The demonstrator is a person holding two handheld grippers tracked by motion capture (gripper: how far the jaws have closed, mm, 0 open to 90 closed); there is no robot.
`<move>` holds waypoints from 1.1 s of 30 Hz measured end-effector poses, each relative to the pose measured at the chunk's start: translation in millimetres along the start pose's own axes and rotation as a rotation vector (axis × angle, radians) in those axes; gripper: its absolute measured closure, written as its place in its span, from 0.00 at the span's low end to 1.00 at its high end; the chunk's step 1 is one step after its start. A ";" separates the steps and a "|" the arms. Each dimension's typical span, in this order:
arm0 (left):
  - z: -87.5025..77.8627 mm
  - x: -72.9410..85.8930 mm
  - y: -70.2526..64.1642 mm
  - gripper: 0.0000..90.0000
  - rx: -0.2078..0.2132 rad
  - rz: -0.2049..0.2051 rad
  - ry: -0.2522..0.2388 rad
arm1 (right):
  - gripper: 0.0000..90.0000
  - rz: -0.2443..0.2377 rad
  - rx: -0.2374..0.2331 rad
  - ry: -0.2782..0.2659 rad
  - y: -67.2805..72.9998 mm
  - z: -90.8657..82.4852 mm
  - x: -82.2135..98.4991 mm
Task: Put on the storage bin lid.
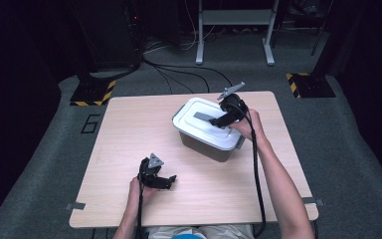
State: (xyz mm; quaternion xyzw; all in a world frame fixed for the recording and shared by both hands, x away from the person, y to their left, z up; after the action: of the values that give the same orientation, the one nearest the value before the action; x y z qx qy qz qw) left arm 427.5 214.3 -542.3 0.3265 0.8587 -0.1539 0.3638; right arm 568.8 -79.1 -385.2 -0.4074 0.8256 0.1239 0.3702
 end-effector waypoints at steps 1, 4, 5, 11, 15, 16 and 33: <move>0.1 0.1 -0.3 0.11 0.000 -0.003 -0.001 | 0.18 0.002 0.013 -0.003 -0.2 -2.0 1.1; 0.0 0.1 -0.2 0.11 0.000 -0.002 0.000 | 0.15 0.012 0.045 -0.008 -2.7 -9.7 6.8; 0.1 0.1 -0.4 0.11 0.000 -0.004 -0.001 | 0.13 0.021 0.057 -0.011 -3.4 -12.1 9.0; 0.1 0.1 -0.4 0.11 -0.001 -0.004 -0.001 | 0.07 0.057 0.118 -0.027 -11.1 -30.5 28.0; 0.3 0.0 -0.7 0.11 -0.001 -0.009 -0.005 | 0.06 0.084 0.159 -0.036 -14.9 -45.1 45.8; 0.2 0.0 -0.5 0.11 -0.002 -0.006 -0.004 | 0.05 0.074 0.169 -0.042 -17.1 -49.1 50.8; 0.3 0.0 -0.4 0.11 -0.002 -0.005 -0.004 | 0.05 0.215 0.302 -0.037 -13.2 -86.4 178.3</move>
State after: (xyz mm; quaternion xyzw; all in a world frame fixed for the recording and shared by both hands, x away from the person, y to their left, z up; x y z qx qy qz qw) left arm 427.4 213.8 -542.5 0.3237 0.8588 -0.1549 0.3656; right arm 464.6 -234.9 -450.8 -0.2543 0.8668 0.0450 0.4266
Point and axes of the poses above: each handheld gripper's, and its own axes: z roughly forward along the jaws, x roughly out of its underside, y roughly to its left, the point moved 2 cm from there along z, roughly forward along the jaws, and after that the axes turned 3 degrees about x, right-handed, at the moved point
